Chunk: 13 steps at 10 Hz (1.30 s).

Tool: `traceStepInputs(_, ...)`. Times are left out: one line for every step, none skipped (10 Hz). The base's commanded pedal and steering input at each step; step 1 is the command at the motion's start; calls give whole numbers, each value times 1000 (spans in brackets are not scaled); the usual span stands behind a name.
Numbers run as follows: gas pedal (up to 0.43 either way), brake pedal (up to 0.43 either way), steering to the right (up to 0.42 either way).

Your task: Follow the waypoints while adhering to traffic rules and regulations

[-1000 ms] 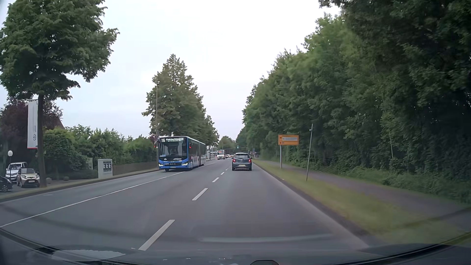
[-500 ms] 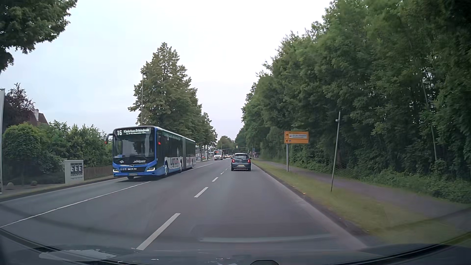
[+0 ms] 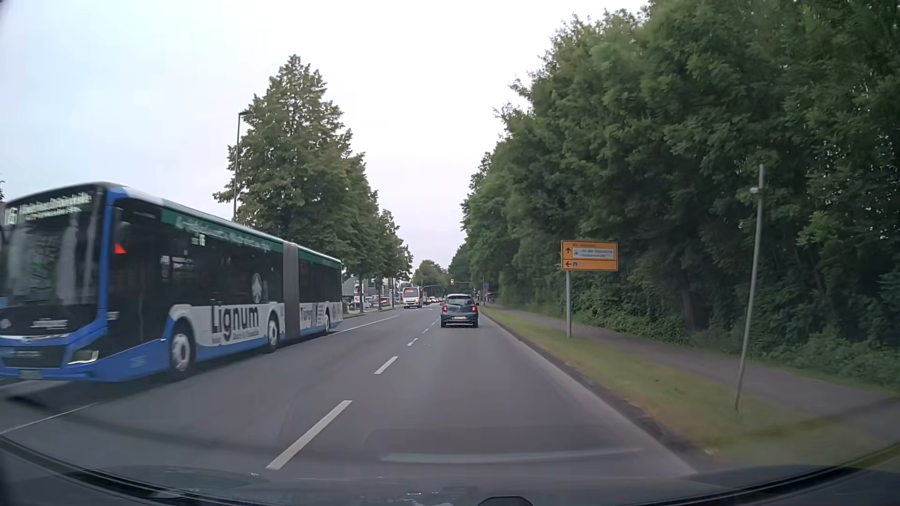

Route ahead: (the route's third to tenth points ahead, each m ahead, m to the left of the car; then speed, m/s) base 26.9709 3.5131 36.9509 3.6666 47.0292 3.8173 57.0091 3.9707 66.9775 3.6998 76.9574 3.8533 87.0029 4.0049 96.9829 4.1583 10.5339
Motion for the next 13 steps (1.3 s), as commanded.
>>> traceStepInputs(150, 0, -3)
traceStepInputs(150, 0, -2)
traceStepInputs(150, 0, -2)
traceStepInputs(150, 0, -3)
traceStepInputs(150, 0, -3)
traceStepInputs(150, 0, -3)
traceStepInputs(150, 0, -3)
traceStepInputs(150, 0, -3)
traceStepInputs(150, 0, -3)
traceStepInputs(150, 0, -4)
traceStepInputs(150, 0, -4)
traceStepInputs(157, 0, -1)
traceStepInputs(157, 0, 0)
